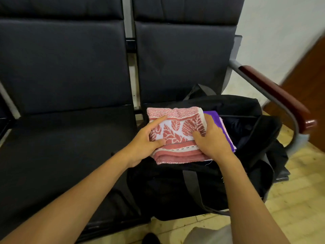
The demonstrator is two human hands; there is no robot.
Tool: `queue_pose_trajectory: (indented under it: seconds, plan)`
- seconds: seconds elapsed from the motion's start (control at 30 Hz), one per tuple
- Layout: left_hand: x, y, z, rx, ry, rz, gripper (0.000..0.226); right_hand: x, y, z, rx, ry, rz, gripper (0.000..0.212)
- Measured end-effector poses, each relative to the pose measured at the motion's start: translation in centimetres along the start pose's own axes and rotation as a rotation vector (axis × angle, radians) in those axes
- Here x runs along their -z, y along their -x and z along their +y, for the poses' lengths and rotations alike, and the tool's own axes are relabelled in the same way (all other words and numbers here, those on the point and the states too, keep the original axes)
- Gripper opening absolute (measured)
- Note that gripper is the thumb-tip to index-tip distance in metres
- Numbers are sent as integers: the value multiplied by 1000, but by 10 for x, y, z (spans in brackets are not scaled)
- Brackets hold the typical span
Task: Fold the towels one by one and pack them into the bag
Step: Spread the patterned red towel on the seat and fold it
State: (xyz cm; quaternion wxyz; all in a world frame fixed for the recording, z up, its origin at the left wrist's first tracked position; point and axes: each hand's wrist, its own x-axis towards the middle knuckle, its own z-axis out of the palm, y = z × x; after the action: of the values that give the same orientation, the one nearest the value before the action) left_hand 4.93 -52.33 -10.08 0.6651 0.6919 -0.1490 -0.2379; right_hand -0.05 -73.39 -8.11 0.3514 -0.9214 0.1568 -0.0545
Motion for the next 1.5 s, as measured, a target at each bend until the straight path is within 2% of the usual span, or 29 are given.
queue_pose_trajectory:
  seconds: [0.1,0.3,0.43,0.53,0.6,0.7,0.77,0.83,0.9,1.0,1.1,1.2,1.27,1.33,1.4,1.5]
  plan:
    - [-25,-27,-7,-19,-33,-14,67,9,-8,22,12,85,70,65]
    - [-56,-75,-1,-47,-26,-11,71,20,-30,45,-44,228,150,49]
    - [-70,-99,-5,-1,-67,-22,72,24,-44,54,-79,283,333,39]
    - [-73,-106,-13,77,-439,-14,82,19,-50,64,-171,332,321,36]
    - [-76,-105,-10,48,-762,85,82,12,-52,71,-230,424,254,42]
    - [-88,-104,-3,-251,-1107,340,74,7,-51,64,-143,392,327,50]
    - [-100,-110,-4,-368,-1185,354,71,-1,-52,61,-38,383,267,53]
    - [-109,-117,-14,-269,-1194,227,68,-9,-53,62,-27,414,61,58]
    - [-114,-122,-31,-112,-1237,108,64,-15,-52,67,-106,481,-122,59]
    - [-118,-124,-47,-12,-1268,32,64,-17,-54,65,-166,563,-180,60]
    - [-119,-125,-44,37,-1268,-36,71,-20,-54,60,-191,599,-166,61]
    - [-115,-122,-33,35,-1219,-86,66,-19,-54,51,-200,603,-113,64]
    - [-103,-113,-25,10,-1179,-152,65,-21,-56,43,-160,522,-9,63]
    - [-81,-102,-16,-62,-1161,-190,66,-26,-58,32,-65,352,153,53]
    - [-52,-87,-8,-136,-1172,-124,61,-39,-56,13,37,253,218,45]
    - [-8,-61,6,-149,-1117,53,41,-68,-47,-26,161,212,183,38]
